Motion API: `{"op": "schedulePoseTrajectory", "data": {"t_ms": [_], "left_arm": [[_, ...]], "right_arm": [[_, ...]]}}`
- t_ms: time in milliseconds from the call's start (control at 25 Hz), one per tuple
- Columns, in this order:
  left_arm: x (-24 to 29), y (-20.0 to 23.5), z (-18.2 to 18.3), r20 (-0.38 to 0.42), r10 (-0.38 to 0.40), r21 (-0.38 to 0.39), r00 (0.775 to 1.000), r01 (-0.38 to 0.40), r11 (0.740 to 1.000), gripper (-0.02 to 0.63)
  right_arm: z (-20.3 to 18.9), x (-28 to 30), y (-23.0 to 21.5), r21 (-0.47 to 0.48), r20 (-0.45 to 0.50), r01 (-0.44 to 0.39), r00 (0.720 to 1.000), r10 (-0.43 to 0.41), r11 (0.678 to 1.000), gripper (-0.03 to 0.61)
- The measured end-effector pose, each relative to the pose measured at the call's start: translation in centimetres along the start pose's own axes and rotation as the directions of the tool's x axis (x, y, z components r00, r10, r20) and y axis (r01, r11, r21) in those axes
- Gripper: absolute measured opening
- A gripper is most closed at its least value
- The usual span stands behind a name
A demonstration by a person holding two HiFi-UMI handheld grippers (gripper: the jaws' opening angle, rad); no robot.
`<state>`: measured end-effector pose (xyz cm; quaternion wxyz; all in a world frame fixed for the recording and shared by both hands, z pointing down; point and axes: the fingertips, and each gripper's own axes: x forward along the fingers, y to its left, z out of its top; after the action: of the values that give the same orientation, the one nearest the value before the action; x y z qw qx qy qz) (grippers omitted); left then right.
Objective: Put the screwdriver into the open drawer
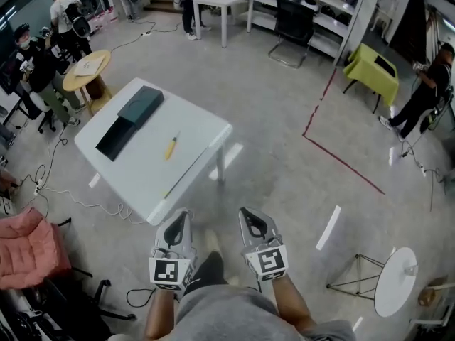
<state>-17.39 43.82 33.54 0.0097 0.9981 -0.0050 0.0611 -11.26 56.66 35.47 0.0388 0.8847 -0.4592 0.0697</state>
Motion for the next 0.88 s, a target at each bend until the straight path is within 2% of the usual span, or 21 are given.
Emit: {"op": "schedulePoseTrajectory", "data": {"t_ms": [520,640,880], "left_arm": [[10.8,11.6,0.0,-0.042,0.047,-0.059,0.998,-0.050,0.997,0.012],[12.3,13.9,-0.1,-0.048,0.063,-0.045,0.997,-0.065,0.997,0.012],[13.7,18.6,0.3,-0.026,0.109,-0.064,0.994,-0.110,0.992,0.012]], "right_arm": [[2.1,16.5,-2.1,-0.002,-0.051,-0.074,0.996,0.074,0.997,0.003],[2.4,19.6,-2.0,-0.015,-0.056,-0.088,0.995,0.087,0.996,0.003],[3.4,25.0,-0.8,-0.031,-0.065,-0.145,0.988,0.143,0.989,0.003]]}}
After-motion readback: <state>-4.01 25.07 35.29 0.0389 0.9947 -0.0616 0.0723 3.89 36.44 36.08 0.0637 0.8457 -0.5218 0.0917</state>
